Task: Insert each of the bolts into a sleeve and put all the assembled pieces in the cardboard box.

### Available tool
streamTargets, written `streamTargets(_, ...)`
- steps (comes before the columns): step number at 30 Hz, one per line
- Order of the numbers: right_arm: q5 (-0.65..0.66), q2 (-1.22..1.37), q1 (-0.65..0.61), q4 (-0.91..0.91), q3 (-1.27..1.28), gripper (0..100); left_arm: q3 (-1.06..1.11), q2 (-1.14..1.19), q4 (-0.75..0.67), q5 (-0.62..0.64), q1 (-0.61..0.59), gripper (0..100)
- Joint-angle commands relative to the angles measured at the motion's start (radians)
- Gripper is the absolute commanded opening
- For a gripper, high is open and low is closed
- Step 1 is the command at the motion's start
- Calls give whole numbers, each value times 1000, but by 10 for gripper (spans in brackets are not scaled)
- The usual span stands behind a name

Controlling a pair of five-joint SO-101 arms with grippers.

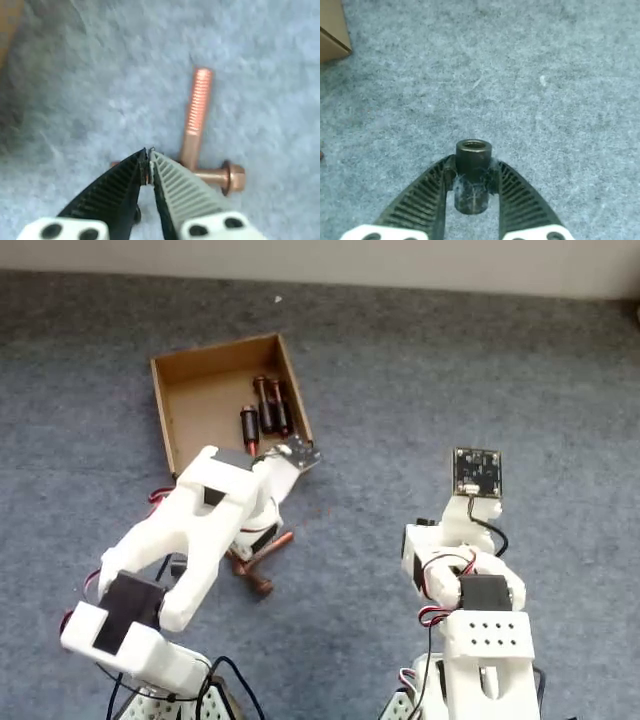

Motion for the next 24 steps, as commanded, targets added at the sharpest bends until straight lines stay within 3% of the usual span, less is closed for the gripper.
streamTargets(1, -3, -24, 12, -24, -10, 4, -10, -127, 143, -28, 10, 21)
streamTargets(8, -3, -24, 12, -24, -10, 4, -5, -410, 218, -31, 12, 29)
streamTargets(11, -3, -24, 12, -24, -10, 4, -2, -492, 250, -31, 13, 108)
streamTargets(14, -3, -24, 12, -24, -10, 4, 21, -506, 262, -31, 8, 194)
streamTargets(24, -3, -24, 12, -24, -10, 4, 179, -504, 149, -32, 16, 199)
